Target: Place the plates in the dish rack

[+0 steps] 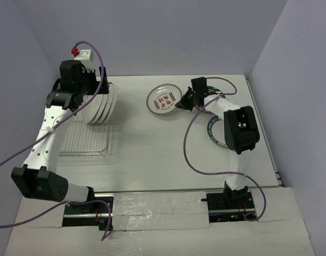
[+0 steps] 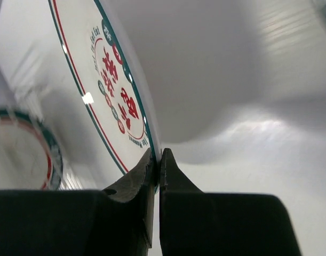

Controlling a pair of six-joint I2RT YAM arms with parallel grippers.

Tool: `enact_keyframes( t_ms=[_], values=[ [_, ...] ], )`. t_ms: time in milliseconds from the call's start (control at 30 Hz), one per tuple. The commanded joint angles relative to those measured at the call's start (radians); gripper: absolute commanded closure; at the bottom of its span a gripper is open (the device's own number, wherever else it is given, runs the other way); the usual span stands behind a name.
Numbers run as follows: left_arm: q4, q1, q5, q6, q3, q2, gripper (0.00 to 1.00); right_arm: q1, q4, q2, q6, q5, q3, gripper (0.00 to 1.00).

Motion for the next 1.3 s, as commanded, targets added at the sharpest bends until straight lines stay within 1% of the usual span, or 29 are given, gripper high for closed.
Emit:
enact_keyframes(
  t_ms=[0, 33, 100, 133, 167, 333, 433, 533, 600, 800, 900, 933, 967, 1000, 1100, 1133, 1167, 1200, 1267],
  values=[
    [0.076, -0.006, 0.173, 0.001, 0.037, -0.095, 0.01, 0.035, 0.059, -0.220, -0.190, -0.080, -0.005, 1.00],
    [0.054, -0.006, 0.251, 0.006, 0.051, -0.092, 0.01, 0.038, 0.066, -0.243, -0.215, -0.103, -0.013, 1.00],
    [0.030, -0.006, 0.336, 0.017, 0.086, -0.075, 0.01, 0.052, 0.082, -0.312, -0.298, -0.155, -0.022, 1.00],
    [0.016, -0.007, 0.414, 0.018, 0.089, -0.066, 0.01, 0.058, 0.080, -0.353, -0.363, -0.172, -0.024, 1.00],
    [0.013, -0.010, 0.437, 0.017, 0.090, -0.063, 0.01, 0.064, 0.077, -0.373, -0.396, -0.204, -0.027, 1.00],
    [-0.009, -0.036, 0.488, 0.037, 0.108, -0.038, 0.01, 0.098, 0.063, -0.482, -0.554, -0.296, -0.060, 1.00],
    [-0.033, -0.039, 0.566, 0.032, 0.135, -0.011, 0.01, 0.115, 0.016, -0.531, -0.612, -0.357, -0.051, 1.00],
    [-0.045, -0.049, 0.647, 0.017, 0.142, 0.024, 0.01, 0.127, -0.006, -0.553, -0.641, -0.412, -0.036, 1.00],
    [-0.038, -0.061, 0.663, 0.006, 0.126, 0.034, 0.01, 0.130, -0.012, -0.559, -0.646, -0.442, -0.025, 1.00],
    [-0.016, -0.079, 0.709, -0.015, 0.100, 0.049, 0.07, 0.158, -0.027, -0.570, -0.664, -0.528, -0.004, 1.00],
    [-0.022, -0.079, 0.733, -0.025, 0.103, 0.066, 0.14, 0.164, -0.029, -0.570, -0.658, -0.543, 0.007, 1.00],
    [-0.025, -0.079, 0.743, -0.026, 0.100, 0.074, 0.19, 0.165, -0.030, -0.570, -0.655, -0.545, 0.012, 1.00],
    [-0.024, -0.079, 0.752, -0.028, 0.096, 0.077, 0.21, 0.167, -0.030, -0.570, -0.654, -0.548, 0.019, 1.00],
    [-0.022, -0.079, 0.764, -0.029, 0.091, 0.077, 0.26, 0.170, -0.033, -0.567, -0.654, -0.549, 0.024, 1.00],
    [-0.021, -0.079, 0.796, -0.034, 0.085, 0.080, 0.35, 0.174, -0.046, -0.565, -0.660, -0.549, 0.038, 1.00],
    [-0.025, -0.079, 0.809, -0.034, 0.085, 0.081, 0.42, 0.174, -0.050, -0.567, -0.660, -0.549, 0.041, 1.00],
    [-0.029, -0.079, 0.812, -0.034, 0.088, 0.081, 0.46, 0.174, -0.053, -0.565, -0.660, -0.549, 0.047, 1.00],
    [-0.032, -0.079, 0.813, -0.035, 0.088, 0.080, 0.56, 0.176, -0.056, -0.564, -0.660, -0.543, 0.050, 1.00],
    [-0.039, -0.078, 0.832, -0.031, 0.089, 0.074, 0.68, 0.178, -0.063, -0.561, -0.658, -0.535, 0.059, 1.00]
  ],
)
